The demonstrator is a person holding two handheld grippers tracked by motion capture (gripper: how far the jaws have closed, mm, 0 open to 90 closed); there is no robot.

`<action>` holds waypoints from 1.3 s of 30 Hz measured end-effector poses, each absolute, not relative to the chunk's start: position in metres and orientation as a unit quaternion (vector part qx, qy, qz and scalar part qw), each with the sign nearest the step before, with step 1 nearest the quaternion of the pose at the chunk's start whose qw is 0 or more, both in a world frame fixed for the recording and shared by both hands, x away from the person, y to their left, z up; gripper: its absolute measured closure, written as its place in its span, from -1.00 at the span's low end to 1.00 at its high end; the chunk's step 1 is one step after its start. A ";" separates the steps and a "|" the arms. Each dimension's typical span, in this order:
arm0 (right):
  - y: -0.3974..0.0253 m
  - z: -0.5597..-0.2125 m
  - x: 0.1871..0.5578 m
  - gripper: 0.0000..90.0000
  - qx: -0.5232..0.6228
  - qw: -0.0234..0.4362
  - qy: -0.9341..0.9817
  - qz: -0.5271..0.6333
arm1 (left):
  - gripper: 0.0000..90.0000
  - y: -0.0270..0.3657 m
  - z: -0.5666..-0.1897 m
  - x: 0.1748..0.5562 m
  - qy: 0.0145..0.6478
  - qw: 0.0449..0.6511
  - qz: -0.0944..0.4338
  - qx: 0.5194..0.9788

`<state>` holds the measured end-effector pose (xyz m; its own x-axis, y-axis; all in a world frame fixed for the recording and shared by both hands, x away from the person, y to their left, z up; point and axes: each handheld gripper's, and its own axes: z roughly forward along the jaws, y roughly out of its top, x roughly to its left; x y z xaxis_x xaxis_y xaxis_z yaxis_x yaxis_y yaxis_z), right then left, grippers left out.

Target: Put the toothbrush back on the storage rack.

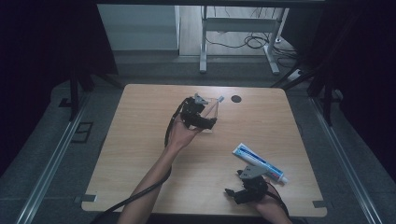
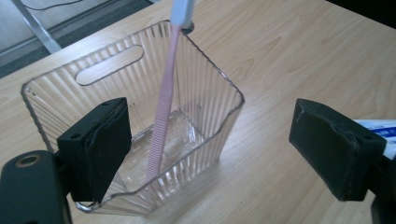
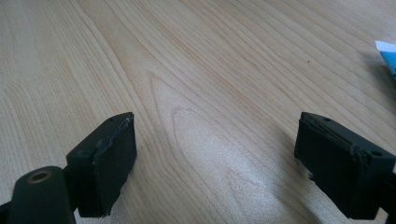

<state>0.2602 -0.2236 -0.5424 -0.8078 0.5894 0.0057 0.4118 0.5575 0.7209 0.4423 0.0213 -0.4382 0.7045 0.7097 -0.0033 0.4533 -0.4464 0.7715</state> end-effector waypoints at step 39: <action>-0.224 -0.543 0.260 -0.72 0.287 0.120 0.874 0.374 | -0.76 0.038 -0.454 0.399 0.338 0.414 0.130 0.835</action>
